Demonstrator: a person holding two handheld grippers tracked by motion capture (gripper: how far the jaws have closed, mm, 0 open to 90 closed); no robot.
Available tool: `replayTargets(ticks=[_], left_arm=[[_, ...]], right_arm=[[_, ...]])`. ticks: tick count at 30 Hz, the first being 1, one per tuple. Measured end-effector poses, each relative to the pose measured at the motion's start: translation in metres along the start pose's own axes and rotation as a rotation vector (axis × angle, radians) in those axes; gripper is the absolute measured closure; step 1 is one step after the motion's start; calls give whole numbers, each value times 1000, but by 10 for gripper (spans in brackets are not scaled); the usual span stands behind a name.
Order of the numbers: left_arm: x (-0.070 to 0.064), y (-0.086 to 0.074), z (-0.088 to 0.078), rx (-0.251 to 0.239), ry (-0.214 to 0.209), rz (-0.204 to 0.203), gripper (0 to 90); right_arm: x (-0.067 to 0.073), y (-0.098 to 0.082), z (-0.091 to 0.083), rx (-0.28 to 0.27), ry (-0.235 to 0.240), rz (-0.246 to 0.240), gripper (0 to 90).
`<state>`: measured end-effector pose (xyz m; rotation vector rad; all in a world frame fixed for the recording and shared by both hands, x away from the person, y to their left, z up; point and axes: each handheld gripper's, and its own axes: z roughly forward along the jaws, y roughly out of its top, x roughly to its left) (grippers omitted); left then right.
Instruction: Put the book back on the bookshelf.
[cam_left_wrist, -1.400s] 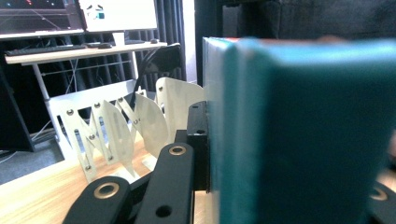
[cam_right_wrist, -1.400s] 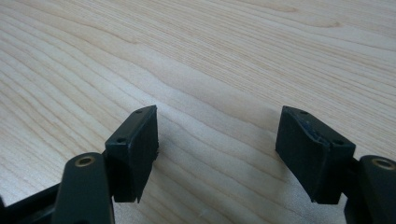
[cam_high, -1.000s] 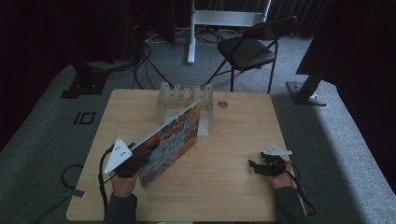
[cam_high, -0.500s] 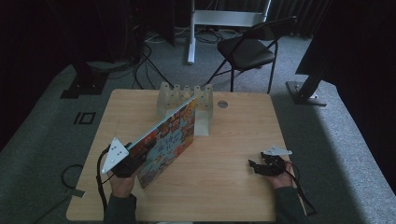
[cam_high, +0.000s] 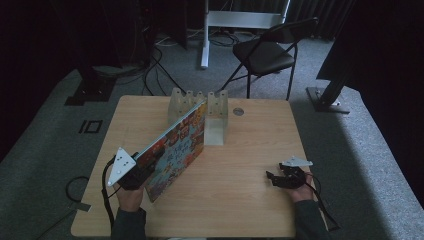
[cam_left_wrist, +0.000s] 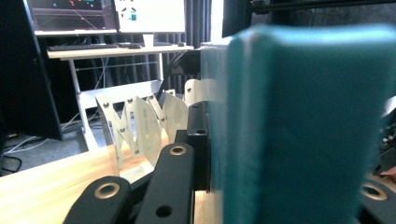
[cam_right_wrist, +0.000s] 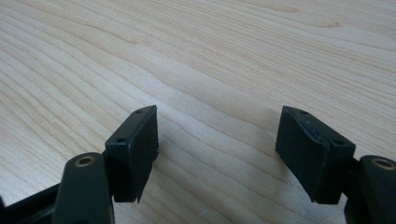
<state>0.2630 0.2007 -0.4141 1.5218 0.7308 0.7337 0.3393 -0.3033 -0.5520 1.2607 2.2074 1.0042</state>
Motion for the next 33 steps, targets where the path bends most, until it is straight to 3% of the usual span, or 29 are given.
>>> replayTargets(ticks=[22,33], left_arm=[[1,5,-2,-11,54,18,806],[2,8,-1,-15,77,8,806]], right_arm=[[0,0,0,1,1,2,294],[0,0,0,1,1,2,295]])
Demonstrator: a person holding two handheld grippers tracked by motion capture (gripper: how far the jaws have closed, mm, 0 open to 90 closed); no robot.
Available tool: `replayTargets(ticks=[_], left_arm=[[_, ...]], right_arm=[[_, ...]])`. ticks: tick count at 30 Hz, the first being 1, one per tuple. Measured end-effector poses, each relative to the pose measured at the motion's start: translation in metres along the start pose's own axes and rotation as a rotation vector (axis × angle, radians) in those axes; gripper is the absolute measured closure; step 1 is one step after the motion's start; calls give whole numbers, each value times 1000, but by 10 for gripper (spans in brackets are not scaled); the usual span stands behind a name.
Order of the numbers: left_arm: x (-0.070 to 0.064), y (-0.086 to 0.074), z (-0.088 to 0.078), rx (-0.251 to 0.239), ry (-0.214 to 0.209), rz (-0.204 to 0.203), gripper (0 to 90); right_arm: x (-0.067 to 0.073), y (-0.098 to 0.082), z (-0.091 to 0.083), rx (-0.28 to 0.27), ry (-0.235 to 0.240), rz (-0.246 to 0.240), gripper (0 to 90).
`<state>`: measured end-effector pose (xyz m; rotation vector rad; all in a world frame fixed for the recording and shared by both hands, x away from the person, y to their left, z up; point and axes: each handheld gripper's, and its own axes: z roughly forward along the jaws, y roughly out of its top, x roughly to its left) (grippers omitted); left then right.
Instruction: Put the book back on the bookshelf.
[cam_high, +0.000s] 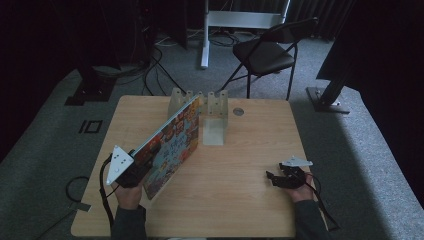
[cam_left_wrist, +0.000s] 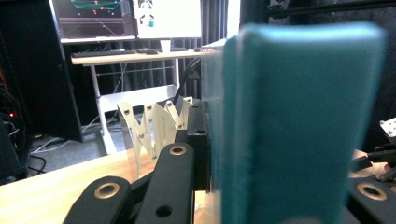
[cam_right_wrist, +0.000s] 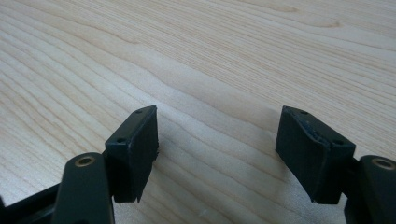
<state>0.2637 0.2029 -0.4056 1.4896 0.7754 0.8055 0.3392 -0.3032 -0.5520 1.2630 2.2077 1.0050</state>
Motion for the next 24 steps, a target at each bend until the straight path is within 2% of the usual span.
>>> replayTargets(ticks=[12,24], left_arm=[[1,5,2,-7,45,-3,806],[-1,5,7,2,113,11,805]], right_arm=[[0,0,0,0,0,0,295],[0,0,0,0,0,0,295]])
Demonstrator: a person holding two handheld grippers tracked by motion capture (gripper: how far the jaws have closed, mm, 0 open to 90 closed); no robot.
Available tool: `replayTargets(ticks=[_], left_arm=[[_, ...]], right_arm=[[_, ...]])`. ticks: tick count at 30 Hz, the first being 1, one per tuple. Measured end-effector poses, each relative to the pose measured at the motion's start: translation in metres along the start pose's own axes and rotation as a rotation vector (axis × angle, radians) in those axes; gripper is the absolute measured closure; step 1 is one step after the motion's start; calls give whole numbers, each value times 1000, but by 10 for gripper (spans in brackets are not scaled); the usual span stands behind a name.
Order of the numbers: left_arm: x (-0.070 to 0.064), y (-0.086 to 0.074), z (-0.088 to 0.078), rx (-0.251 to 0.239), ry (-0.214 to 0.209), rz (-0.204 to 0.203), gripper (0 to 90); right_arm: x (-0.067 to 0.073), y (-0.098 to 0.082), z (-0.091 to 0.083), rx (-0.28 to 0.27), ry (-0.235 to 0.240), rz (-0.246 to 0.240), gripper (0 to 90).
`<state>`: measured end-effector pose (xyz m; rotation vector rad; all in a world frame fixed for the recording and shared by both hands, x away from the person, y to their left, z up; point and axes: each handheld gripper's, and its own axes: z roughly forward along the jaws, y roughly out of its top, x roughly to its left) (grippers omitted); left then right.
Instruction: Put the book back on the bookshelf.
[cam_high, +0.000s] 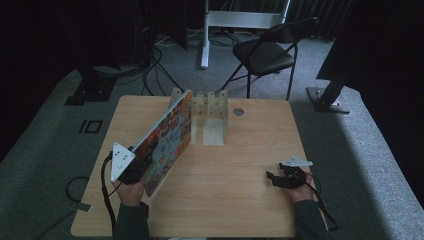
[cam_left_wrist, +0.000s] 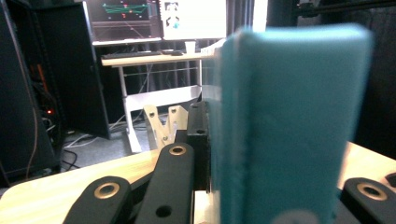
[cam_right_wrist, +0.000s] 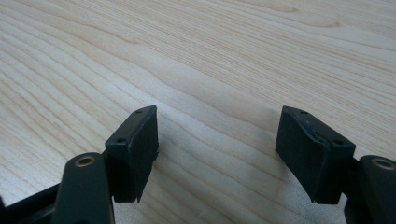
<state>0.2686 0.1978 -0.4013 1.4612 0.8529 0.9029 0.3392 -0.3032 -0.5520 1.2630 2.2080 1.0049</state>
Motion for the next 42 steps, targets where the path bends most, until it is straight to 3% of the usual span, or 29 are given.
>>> replayTargets(ticks=[30,42], left_arm=[[1,0,23,18,71,-9,805],[-3,5,30,25,120,1,805]], right_arm=[[0,0,0,-2,2,1,294],[-1,0,0,-2,3,3,295]])
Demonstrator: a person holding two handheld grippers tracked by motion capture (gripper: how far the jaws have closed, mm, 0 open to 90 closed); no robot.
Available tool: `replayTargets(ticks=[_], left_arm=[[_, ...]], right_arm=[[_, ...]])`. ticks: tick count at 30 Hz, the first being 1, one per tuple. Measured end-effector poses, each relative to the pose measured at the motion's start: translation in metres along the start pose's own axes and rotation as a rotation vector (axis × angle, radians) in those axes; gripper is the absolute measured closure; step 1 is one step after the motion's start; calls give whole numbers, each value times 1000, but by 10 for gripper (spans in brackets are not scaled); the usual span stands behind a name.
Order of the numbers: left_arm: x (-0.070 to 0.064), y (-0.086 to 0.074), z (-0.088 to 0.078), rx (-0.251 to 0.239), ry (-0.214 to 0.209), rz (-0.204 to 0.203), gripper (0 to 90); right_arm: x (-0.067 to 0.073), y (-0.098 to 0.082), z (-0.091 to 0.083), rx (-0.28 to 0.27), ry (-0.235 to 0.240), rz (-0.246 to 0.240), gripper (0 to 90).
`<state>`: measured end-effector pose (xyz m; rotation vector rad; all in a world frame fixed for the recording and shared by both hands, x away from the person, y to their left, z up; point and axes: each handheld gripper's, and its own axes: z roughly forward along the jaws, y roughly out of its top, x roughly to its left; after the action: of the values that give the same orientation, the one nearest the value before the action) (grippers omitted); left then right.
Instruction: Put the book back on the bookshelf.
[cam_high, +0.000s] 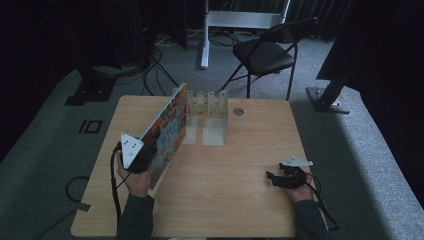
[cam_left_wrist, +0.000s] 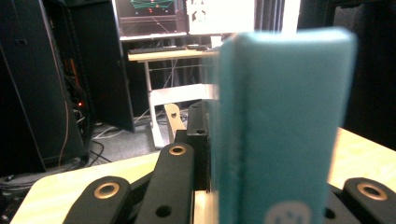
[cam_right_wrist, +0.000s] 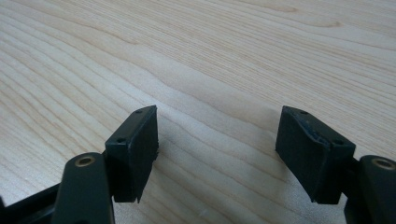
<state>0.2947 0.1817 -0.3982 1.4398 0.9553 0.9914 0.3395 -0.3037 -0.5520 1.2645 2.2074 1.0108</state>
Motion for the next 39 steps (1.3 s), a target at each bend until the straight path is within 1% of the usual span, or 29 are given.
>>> replayTargets(ticks=[4,9,15,21,24,25,26,29,31,33,39], left_arm=[[-1,1,2,0,18,-7,805],[-2,1,3,-2,40,-5,805],[-2,1,4,0,70,-12,804],[-1,0,8,-1,102,-54,805],[-1,-1,10,1,117,-68,805],[-1,-1,10,1,117,-68,804],[-2,-1,11,3,134,-66,804],[-4,-1,13,1,152,-65,805],[-4,-1,13,1,152,-65,804],[-5,-2,15,-3,165,-68,804],[-10,-3,18,-7,171,-51,804]], right_arm=[[0,0,0,0,0,0,295],[0,0,0,-1,1,0,294],[0,0,0,0,3,1,295],[0,0,0,-1,3,2,294],[0,0,0,0,3,3,294],[0,0,0,0,3,3,294],[-1,0,0,0,4,3,294],[-1,0,0,0,5,4,295],[-1,0,0,0,5,4,295],[-1,0,0,-1,4,4,295],[-1,0,0,0,5,4,294]])
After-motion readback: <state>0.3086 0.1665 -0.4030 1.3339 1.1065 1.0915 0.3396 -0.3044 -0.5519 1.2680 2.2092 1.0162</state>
